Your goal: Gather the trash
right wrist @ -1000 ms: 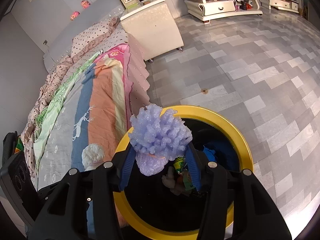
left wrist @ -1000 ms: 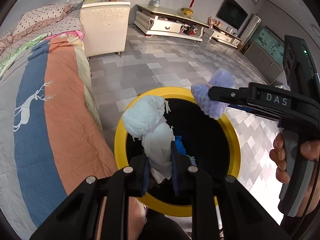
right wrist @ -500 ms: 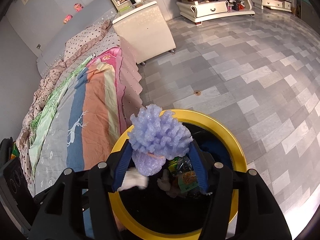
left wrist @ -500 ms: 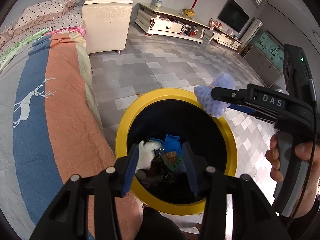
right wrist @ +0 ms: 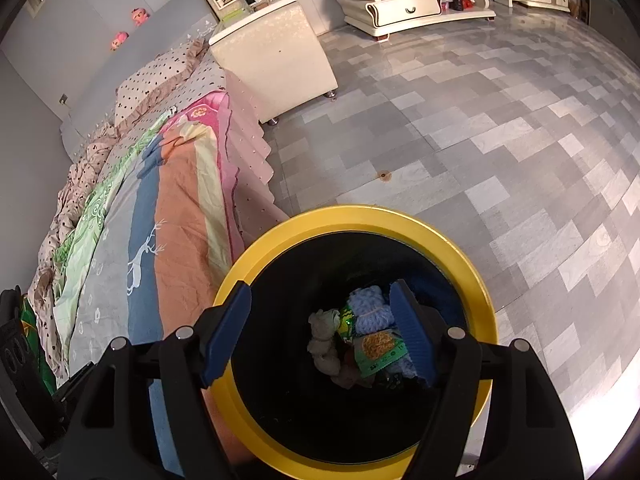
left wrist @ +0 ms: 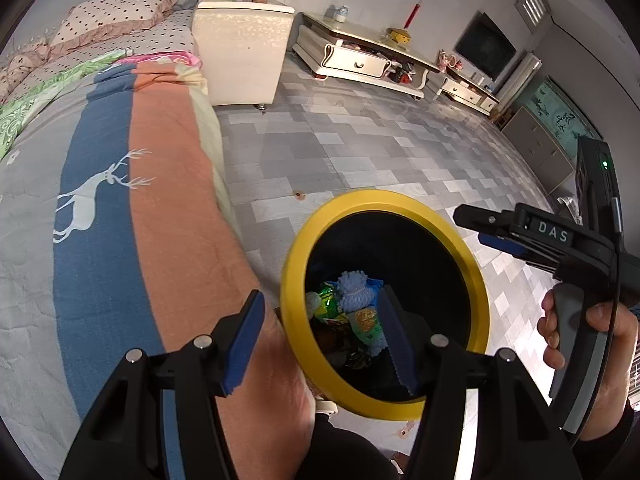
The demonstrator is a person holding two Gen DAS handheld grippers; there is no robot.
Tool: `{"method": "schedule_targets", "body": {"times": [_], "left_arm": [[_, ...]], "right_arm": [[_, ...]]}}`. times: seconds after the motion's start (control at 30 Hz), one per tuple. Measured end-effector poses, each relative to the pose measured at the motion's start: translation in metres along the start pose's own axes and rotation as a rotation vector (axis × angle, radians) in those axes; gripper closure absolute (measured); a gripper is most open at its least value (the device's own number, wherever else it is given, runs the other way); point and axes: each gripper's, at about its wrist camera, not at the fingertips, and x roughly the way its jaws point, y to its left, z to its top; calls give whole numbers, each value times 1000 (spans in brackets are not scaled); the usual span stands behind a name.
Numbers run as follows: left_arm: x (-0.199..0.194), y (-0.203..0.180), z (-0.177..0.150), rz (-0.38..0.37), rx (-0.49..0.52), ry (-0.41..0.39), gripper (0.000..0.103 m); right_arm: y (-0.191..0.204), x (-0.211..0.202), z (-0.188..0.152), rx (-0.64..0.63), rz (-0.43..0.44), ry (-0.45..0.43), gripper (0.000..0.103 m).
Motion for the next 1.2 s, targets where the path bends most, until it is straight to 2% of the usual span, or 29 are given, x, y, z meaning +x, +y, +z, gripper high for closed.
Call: {"method": "schedule_targets", "body": {"times": [0.4,0.77,1.2], "left_arm": [[-35,63,-6,49,-94,-41,48],[-71,134,-19,103,-202,-80,48],[-114,223,-47,168,-330,-126,48]], "right_arm": [[72,9,-12,-107,25,31,34],[161,24,-29,-218,71,65,34],[268,62,-72,-358,137,149,34]]}}
